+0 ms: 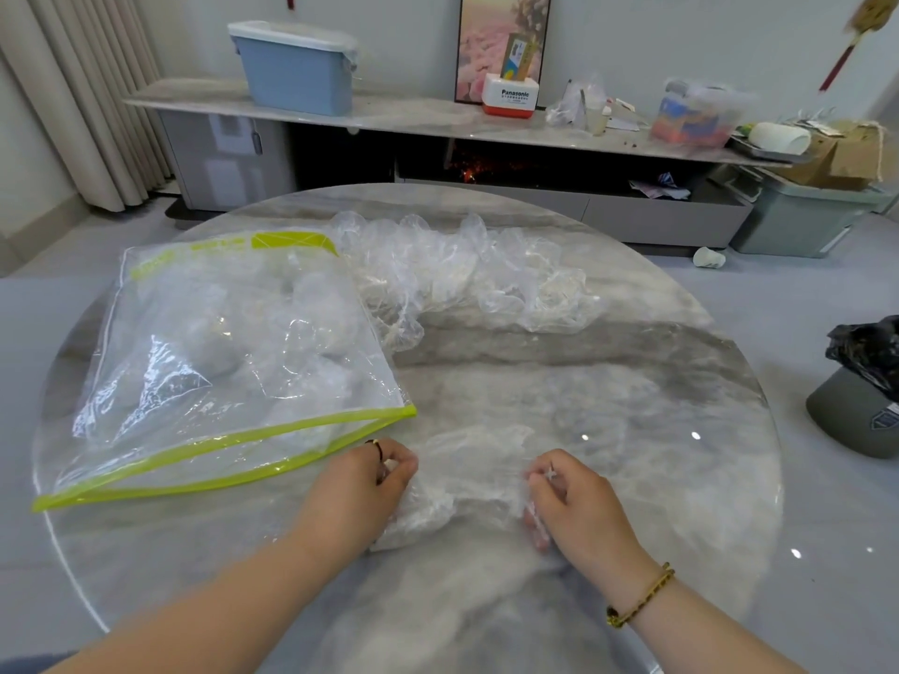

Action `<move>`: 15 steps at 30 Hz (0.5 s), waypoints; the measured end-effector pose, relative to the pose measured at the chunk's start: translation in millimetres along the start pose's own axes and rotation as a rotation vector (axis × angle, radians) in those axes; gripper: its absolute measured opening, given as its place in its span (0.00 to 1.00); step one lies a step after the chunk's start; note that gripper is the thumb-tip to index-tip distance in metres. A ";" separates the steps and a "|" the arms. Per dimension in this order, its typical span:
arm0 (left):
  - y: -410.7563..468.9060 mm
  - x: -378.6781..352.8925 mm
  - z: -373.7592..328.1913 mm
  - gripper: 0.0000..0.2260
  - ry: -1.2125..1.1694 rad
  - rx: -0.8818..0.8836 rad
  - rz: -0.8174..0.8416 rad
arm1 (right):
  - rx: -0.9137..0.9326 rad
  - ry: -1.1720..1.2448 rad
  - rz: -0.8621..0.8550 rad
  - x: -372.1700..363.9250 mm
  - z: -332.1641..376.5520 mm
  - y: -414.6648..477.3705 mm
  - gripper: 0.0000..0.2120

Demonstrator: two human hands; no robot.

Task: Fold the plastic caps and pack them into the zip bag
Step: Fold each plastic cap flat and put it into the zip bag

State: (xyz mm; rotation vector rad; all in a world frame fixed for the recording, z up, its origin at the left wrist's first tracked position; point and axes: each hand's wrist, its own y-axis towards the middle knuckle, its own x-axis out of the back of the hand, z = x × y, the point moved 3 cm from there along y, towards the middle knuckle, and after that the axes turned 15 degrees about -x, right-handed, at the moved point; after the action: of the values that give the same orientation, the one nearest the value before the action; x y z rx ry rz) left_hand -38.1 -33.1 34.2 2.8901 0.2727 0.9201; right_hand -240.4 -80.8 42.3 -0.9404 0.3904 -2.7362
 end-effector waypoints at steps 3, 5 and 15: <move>-1.2 -3.3 -13.0 0.08 0.250 -0.008 0.062 | -0.095 -0.027 0.059 -6.5 0.0 4.1 0.10; -2.5 -2.3 -26.9 0.13 0.560 -0.282 -0.010 | -0.071 -0.154 0.040 -6.7 2.4 6.3 0.07; -5.8 -42.3 -4.9 0.33 0.773 -0.585 0.379 | 0.507 -0.582 -0.502 -11.7 9.9 -7.6 0.11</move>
State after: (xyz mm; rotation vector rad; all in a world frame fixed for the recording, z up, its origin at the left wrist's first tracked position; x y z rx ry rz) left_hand -75.6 -35.6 13.5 1.9750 -0.4442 1.7864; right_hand -226.1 -72.0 45.7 -1.7501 -0.6875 -2.5431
